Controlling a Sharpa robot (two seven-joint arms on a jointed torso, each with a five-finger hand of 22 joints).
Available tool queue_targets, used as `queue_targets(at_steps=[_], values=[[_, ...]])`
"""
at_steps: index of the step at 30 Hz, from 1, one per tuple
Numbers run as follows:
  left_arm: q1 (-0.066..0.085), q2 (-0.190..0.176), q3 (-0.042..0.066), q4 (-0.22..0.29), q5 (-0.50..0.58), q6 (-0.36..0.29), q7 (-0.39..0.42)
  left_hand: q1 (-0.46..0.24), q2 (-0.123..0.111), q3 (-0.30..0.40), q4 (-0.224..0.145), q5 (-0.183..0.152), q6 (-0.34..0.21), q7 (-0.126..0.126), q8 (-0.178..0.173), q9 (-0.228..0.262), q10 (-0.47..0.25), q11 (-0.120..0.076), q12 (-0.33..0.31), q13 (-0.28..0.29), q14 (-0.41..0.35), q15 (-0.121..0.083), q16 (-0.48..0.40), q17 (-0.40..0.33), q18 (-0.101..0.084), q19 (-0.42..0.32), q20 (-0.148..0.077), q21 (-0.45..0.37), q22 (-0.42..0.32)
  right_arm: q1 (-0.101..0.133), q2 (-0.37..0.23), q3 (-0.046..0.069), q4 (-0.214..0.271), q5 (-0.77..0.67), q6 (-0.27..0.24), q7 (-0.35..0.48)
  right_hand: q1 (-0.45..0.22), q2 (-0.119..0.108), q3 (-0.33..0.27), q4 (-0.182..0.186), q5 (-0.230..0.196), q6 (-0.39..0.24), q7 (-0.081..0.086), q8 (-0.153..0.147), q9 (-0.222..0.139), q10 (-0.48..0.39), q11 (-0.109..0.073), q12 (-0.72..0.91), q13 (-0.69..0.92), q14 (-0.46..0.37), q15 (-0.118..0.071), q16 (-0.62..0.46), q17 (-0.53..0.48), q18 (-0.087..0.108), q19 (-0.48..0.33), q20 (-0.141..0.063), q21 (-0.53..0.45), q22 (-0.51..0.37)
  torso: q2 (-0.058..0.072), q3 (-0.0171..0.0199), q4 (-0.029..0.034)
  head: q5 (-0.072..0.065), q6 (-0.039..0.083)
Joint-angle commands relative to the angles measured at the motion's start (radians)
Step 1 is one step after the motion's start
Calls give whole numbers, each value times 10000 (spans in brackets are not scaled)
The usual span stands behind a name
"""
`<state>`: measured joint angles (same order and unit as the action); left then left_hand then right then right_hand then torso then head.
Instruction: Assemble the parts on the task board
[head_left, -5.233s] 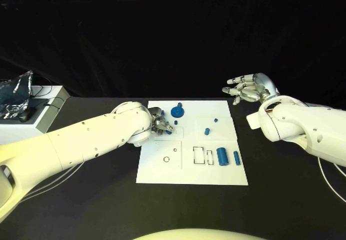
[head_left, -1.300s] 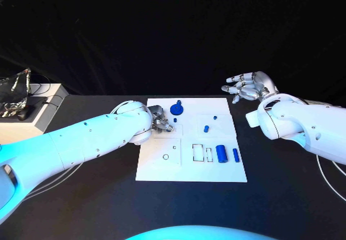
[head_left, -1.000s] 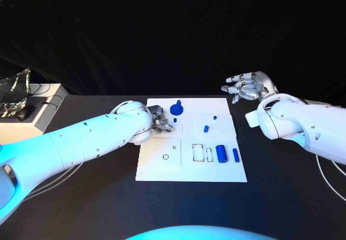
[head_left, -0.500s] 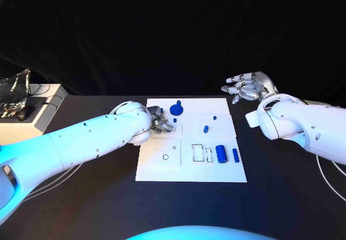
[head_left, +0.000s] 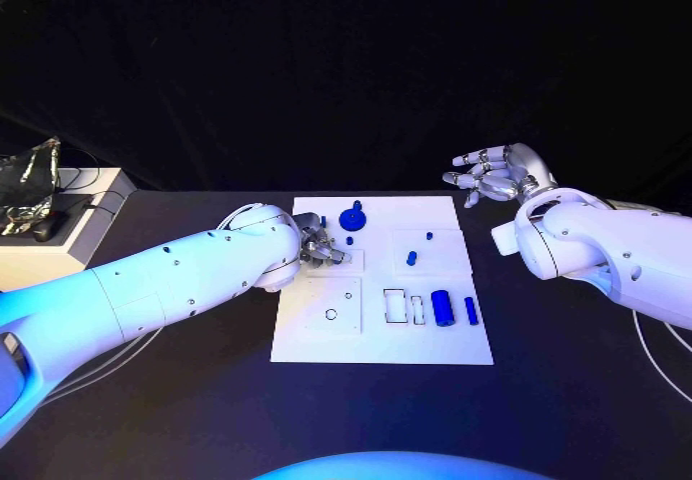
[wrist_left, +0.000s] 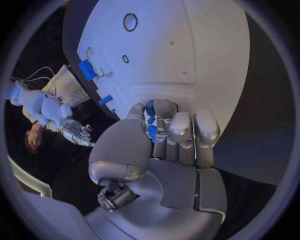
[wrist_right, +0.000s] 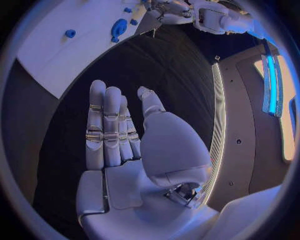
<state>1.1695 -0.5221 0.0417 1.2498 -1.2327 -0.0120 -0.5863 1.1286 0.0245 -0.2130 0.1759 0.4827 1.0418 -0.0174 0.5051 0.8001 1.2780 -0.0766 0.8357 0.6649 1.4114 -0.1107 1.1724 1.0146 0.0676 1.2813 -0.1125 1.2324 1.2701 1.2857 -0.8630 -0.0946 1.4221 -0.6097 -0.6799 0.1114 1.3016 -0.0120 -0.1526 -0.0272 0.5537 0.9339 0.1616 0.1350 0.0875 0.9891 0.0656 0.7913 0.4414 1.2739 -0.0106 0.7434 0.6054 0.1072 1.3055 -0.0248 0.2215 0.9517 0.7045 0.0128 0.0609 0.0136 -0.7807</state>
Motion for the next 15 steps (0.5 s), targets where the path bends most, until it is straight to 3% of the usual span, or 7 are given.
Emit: queue_targets(at_steps=[1,3,4,6,11,15], values=[[-19,-39,3,82,48,46,-76,-44,-12,-105,51,-104,-1,55,69,10,21,35,40,-7,58,-20,79,26,-58,94,-17,-27,31,-9,-8,3,19,-31,98,136,-62,60,-9,23,35,1,43,-25,-11,-29,-61,-19,-12,19,-11,-32,1,-38,-56,-3,57,-7,-5,0,-5,-6,16],[-19,-68,8,127,49,19,-74,-70,-38,-136,135,-246,-1,56,73,13,21,36,44,-5,54,-21,79,28,-61,103,-22,-24,48,-11,-11,3,20,-30,96,139,-62,60,-9,23,35,1,43,-25,-11,-29,-61,-19,-12,19,-11,-32,1,-38,-56,-3,57,-7,-7,1,-2,-2,24],[-19,-89,11,162,55,2,-72,-109,-29,-153,191,-834,6,54,78,17,23,35,45,-5,54,-23,84,35,-62,107,-27,-24,55,-13,-13,3,21,-30,94,141,-62,60,-9,23,35,1,43,-25,-11,-29,-61,-19,-12,19,-11,-32,1,-38,-56,-3,57,-7,-8,5,-1,1,32],[-19,-135,18,234,85,-41,-66,-239,-143,-143,384,-1491,8,54,81,21,27,38,51,-2,60,-25,100,56,-66,120,-30,-20,78,-16,-17,3,22,-30,89,144,-62,60,-9,23,35,1,43,-25,-11,-29,-61,-19,-12,19,-11,-32,1,-38,-56,-3,57,-7,-12,5,5,-3,40],[-19,-221,55,398,176,-142,-54,-470,-652,366,1072,-2574,18,58,69,8,28,44,56,-3,56,-24,97,65,-69,126,-36,-60,117,-27,-18,3,16,-27,82,150,-63,59,-9,23,54,-4,45,-31,-14,-24,-62,-23,-16,23,-13,-31,1,-39,-56,-5,67,-15,-20,6,3,19,66],[-19,-253,124,476,209,-191,-50,-849,-856,753,1115,-3238,25,59,53,-6,29,45,56,-6,57,-24,95,70,-73,140,-42,-80,153,-39,-16,3,16,-20,93,145,-70,66,-6,29,76,1,44,-29,-13,-23,-62,-26,-18,24,-13,-32,0,-38,-59,-5,71,-21,-17,4,-1,39,100]])
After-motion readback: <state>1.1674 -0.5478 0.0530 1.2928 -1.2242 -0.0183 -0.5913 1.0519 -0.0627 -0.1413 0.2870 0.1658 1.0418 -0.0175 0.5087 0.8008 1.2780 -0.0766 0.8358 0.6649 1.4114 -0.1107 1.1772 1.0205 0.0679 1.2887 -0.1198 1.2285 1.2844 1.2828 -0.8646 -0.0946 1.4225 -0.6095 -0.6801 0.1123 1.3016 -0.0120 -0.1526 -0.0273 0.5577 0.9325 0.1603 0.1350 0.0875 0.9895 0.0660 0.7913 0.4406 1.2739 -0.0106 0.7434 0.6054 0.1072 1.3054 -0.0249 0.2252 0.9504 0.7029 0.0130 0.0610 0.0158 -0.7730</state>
